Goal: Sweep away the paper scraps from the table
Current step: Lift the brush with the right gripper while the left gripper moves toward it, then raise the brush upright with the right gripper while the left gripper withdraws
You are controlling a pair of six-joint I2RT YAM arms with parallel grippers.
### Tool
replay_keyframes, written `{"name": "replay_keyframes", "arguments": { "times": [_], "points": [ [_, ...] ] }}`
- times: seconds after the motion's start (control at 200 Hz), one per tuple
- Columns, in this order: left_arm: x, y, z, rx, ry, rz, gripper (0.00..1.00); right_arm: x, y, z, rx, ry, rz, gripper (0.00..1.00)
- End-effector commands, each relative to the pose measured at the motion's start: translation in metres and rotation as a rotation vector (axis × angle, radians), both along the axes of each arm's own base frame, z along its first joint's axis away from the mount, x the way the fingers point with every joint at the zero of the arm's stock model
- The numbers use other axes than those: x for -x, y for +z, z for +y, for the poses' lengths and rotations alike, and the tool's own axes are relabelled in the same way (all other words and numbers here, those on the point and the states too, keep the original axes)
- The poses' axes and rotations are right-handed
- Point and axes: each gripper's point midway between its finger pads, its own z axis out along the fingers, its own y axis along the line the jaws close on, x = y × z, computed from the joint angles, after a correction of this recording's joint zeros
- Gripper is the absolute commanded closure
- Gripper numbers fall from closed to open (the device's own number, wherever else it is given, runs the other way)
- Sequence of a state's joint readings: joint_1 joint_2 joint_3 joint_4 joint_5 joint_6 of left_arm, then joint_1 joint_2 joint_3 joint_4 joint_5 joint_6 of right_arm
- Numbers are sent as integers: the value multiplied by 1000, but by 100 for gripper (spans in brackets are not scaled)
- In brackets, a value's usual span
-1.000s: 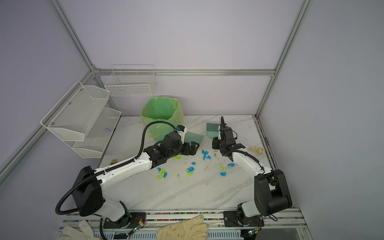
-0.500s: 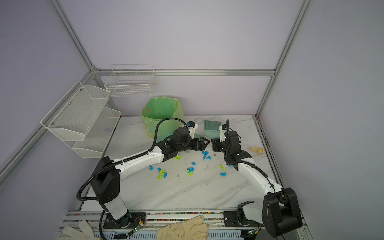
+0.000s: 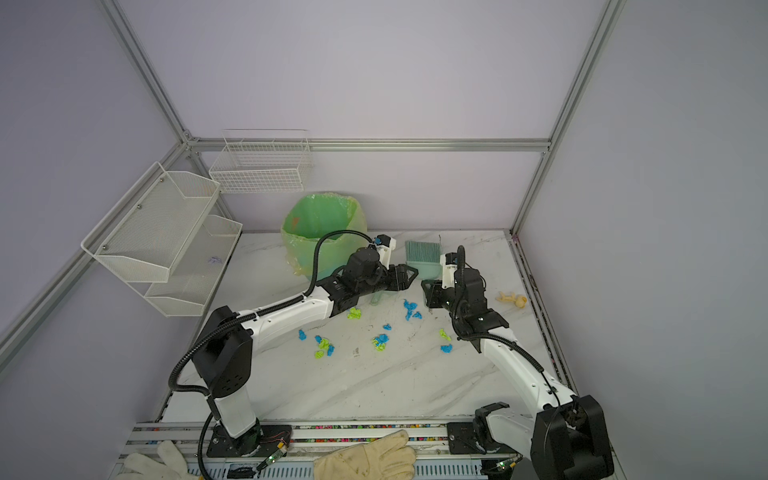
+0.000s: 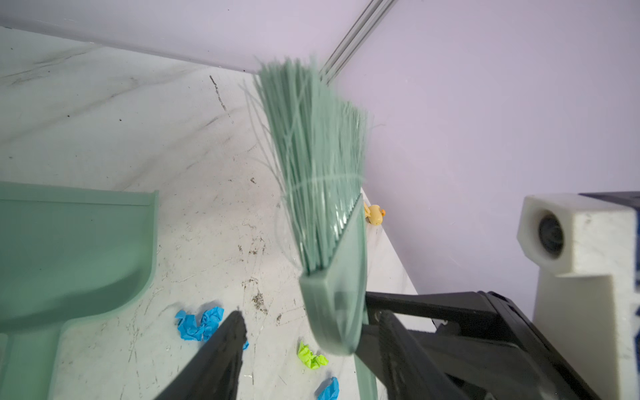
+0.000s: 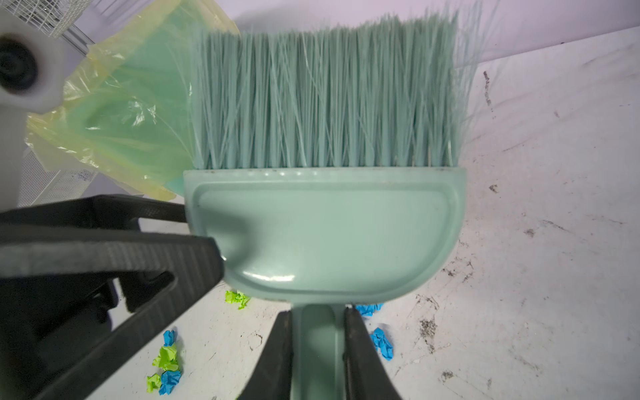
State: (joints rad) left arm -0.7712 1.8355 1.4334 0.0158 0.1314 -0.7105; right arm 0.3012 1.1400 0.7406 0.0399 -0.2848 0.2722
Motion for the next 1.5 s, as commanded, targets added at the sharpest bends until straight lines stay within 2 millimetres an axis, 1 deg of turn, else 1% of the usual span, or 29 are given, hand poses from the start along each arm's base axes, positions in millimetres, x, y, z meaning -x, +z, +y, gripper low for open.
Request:
{"name": "replay_keyframes", "arguments": {
  "times": [0.0,0.055,0.205,0.285,0.35,0.36,0.37,0.39,0.44,0.5,0.54,0.56,0.595,0.725,0.77,0.825,0.895,0.995,1.135,1.2,1.23,1.24,1.295,1.4,1.495],
  "points": [
    [-8,53,-15,121,-35,-80,40,2,10,4,-20,29,-45,100],
    [-9,54,-16,129,-38,-82,43,2,9,4,-14,34,-46,100],
    [-11,56,-17,150,-35,-80,64,2,8,4,3,38,-53,100],
    [-12,55,-18,157,-36,-72,80,2,11,4,2,42,-61,100],
    [-14,56,-16,167,-30,-65,100,1,13,6,-8,50,-68,100],
    [-15,56,-16,170,-28,-62,100,1,13,6,-10,51,-67,100],
    [-15,56,-15,171,-26,-62,100,1,13,7,-13,52,-67,98],
    [-16,56,-14,175,-21,-58,100,1,14,7,-20,53,-68,90],
    [-20,56,-10,186,-6,-52,100,3,17,12,-50,71,-64,64],
    [-26,57,0,198,21,-53,100,4,21,16,-97,78,-62,42],
    [-32,58,7,209,44,-54,100,5,24,18,-139,81,-59,31],
    [-34,59,11,214,57,-55,100,5,26,19,-162,81,-57,27],
    [-38,60,18,225,77,-55,100,6,28,21,-201,85,-54,24],
    [-53,72,41,307,135,-58,100,9,30,30,-384,116,-15,12],
    [-56,76,46,339,145,-61,100,10,33,31,-455,127,-14,8],
    [-58,83,50,373,145,-72,100,10,36,32,-539,135,-12,4],
    [-58,91,51,415,129,-92,100,11,38,32,-623,141,-15,3],
    [-58,97,52,456,113,-94,100,8,41,34,-704,152,-17,3],
    [-53,100,52,510,83,-94,100,8,63,33,-844,184,-77,3],
    [-49,105,51,534,59,-111,100,7,73,32,-892,200,-108,3],
    [-48,107,51,544,55,-115,100,9,82,31,-918,214,-137,3],
    [-47,106,51,547,55,-115,100,6,78,31,-922,210,-128,3],
    [-46,108,53,565,53,-118,100,5,83,31,-948,221,-150,3],
    [-43,112,57,611,46,-122,100,6,90,30,-992,242,-186,7],
    [-40,114,56,641,28,-121,100,5,92,28,-1031,252,-196,16]
  ]
}}
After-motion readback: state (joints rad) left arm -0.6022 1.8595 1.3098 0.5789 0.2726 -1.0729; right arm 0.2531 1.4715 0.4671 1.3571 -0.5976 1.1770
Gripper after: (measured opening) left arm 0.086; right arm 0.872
